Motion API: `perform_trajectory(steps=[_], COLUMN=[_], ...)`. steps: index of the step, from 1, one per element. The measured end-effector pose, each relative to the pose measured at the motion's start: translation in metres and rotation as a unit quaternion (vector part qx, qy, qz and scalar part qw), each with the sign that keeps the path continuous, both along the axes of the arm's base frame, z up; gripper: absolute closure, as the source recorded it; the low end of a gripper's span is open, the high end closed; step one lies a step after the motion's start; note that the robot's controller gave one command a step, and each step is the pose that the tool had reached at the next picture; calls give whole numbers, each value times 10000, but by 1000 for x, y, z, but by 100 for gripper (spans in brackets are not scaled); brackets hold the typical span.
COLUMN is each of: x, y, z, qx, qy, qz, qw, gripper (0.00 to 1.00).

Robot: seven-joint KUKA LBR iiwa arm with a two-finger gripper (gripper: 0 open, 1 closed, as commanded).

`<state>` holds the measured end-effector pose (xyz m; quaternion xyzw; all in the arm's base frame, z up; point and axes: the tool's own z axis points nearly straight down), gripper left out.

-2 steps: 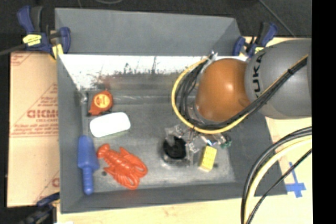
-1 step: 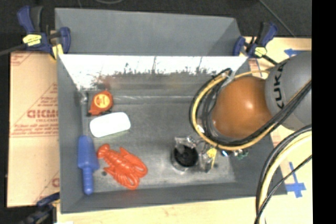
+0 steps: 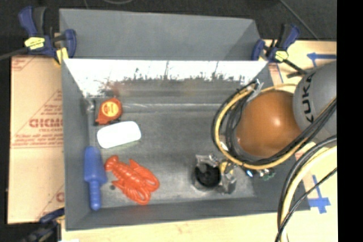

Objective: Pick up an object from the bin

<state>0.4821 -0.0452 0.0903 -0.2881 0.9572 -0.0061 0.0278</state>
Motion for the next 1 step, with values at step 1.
perform_trajectory(steps=[1], x=[-1], y=[18], z=[36], qx=[-22], qy=[292], qz=[145], qw=[9995], gripper=[100])
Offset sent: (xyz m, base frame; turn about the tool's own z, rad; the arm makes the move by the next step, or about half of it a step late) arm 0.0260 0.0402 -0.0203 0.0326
